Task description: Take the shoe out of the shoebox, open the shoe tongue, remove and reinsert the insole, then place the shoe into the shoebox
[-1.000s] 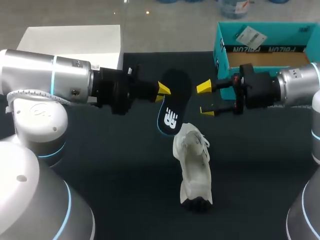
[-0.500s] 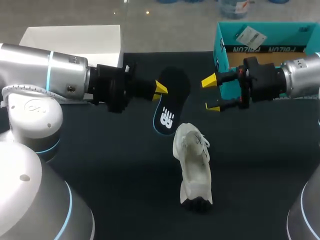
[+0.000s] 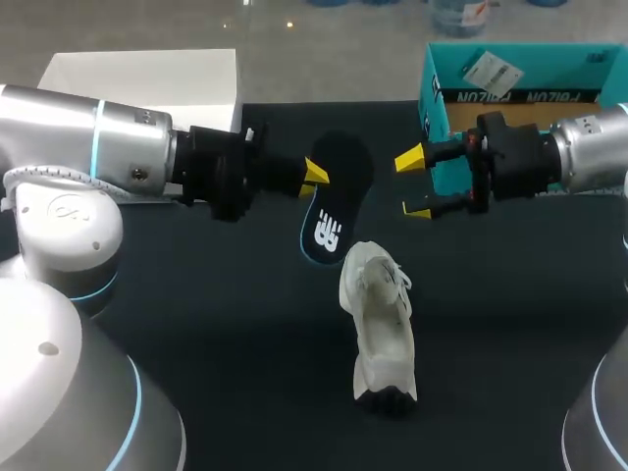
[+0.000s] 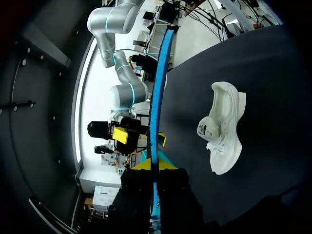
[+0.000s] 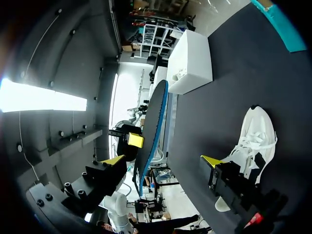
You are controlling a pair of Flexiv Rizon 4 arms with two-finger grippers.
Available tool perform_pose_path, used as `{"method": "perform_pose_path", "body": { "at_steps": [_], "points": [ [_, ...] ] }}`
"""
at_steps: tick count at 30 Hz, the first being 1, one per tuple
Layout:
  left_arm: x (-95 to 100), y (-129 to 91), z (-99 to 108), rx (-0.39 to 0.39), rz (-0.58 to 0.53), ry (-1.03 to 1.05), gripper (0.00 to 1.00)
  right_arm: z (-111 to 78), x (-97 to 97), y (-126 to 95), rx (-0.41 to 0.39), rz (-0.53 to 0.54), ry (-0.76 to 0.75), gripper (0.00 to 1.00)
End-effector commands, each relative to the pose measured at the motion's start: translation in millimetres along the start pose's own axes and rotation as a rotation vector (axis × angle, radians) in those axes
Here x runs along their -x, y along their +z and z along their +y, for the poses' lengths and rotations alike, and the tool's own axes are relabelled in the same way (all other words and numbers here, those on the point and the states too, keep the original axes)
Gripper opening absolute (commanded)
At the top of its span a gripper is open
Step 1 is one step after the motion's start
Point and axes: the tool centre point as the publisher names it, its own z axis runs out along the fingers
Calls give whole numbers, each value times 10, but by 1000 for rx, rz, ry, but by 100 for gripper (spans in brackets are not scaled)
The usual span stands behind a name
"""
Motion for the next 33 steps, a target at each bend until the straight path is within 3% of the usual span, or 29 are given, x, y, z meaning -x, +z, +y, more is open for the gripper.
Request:
{"method": "perform_pose_path", "body": {
  "at_steps": [1, 9, 16, 25, 33],
  "points": [
    [-1, -3, -5, 1, 1, 1, 0, -14, -2, -3, 1, -4, 1, 100],
    [-1, -3, -5, 1, 1, 1, 0, -14, -2, -3, 1, -4, 1, 100],
    [-1, -3, -5, 1, 1, 1, 0, -120, 10, -161, 2, -55, -233, 100],
    [-1, -3, -5, 1, 1, 1, 0, -271, 85, -478, -160, -229, -376, 100],
    [-1, -3, -5, 1, 1, 1, 0, -480, 220, -821, -211, -391, -438, 100]
  ]
}}
